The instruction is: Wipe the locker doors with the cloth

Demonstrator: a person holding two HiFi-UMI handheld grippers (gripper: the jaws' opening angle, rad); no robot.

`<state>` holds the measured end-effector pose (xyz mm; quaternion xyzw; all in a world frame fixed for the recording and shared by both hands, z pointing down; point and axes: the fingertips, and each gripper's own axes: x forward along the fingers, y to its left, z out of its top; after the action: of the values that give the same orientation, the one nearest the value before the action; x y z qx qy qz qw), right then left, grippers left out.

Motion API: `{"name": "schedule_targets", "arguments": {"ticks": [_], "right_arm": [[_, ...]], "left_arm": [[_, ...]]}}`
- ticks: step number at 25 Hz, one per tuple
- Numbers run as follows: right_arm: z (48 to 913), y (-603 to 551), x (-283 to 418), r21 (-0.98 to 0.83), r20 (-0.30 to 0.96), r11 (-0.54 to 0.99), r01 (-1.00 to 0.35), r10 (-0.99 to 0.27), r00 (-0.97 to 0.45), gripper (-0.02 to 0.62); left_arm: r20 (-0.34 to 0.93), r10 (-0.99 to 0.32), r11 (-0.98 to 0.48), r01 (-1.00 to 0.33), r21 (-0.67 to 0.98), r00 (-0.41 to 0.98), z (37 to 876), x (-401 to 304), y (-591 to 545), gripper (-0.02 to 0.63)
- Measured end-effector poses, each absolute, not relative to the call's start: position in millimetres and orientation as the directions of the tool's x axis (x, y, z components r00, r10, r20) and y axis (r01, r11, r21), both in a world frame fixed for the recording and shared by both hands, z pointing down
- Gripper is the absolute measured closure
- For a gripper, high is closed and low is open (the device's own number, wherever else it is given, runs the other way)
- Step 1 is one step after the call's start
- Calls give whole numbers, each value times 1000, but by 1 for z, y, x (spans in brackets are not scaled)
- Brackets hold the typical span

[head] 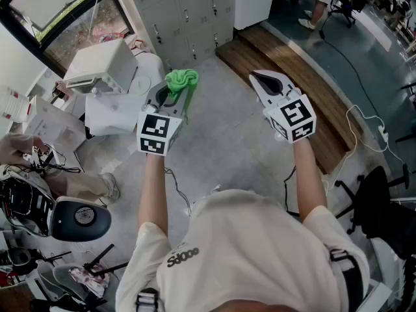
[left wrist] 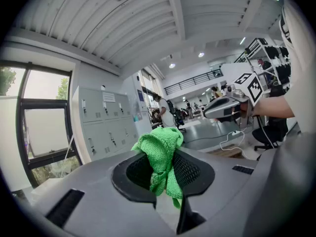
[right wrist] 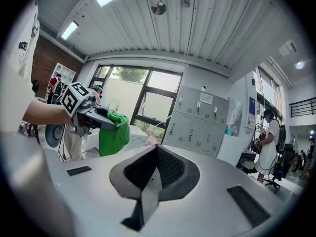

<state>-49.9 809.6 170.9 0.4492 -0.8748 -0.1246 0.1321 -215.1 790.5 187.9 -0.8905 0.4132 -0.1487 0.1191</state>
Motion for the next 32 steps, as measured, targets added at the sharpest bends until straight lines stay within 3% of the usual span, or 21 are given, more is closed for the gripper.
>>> {"name": "schedule_targets", "arguments": {"ticks": [18, 32], "right_arm": [[180, 756, -78, 259, 106, 539, -801, -840, -531, 587], [194, 537, 2, 230, 64, 583, -780, -808, -585, 587]], "left_arm": [[200, -752, -658, -696, -289, 628, 213, -265, 738, 512], [206, -805, -593, -767, -247, 556, 225, -199, 532, 512]]}}
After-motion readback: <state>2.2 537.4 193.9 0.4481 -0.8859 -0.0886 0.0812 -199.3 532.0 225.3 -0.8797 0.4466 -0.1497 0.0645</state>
